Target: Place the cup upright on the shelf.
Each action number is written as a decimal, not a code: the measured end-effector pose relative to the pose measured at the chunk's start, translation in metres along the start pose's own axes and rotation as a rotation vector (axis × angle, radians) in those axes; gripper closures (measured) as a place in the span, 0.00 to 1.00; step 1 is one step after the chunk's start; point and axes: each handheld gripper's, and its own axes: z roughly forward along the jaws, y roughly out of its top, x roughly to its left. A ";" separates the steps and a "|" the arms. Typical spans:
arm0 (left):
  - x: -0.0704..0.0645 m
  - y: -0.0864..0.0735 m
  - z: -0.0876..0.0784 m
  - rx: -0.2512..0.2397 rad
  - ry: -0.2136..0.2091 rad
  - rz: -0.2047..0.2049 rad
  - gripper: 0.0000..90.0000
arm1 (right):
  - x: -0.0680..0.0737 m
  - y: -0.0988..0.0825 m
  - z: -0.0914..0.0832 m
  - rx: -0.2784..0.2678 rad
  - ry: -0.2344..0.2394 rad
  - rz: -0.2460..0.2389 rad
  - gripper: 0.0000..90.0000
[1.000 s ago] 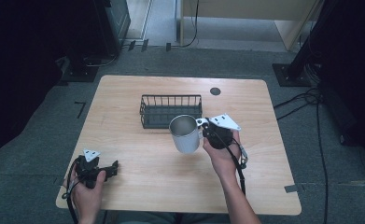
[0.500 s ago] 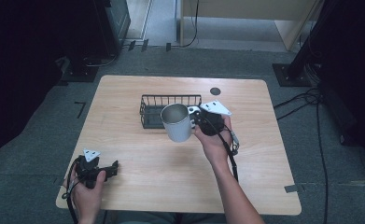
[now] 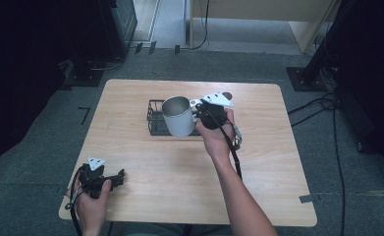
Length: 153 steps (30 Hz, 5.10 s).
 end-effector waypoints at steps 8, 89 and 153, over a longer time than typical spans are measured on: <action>0.000 0.000 0.000 0.000 0.000 0.001 0.00 | 0.002 0.011 0.017 -0.015 -0.020 0.016 0.92; 0.000 0.000 0.000 0.001 0.000 0.001 0.00 | 0.007 -0.038 0.087 0.036 -0.160 0.096 0.74; 0.000 0.000 0.000 0.000 0.000 0.000 0.00 | -0.066 -0.068 -0.037 0.087 0.004 0.115 0.00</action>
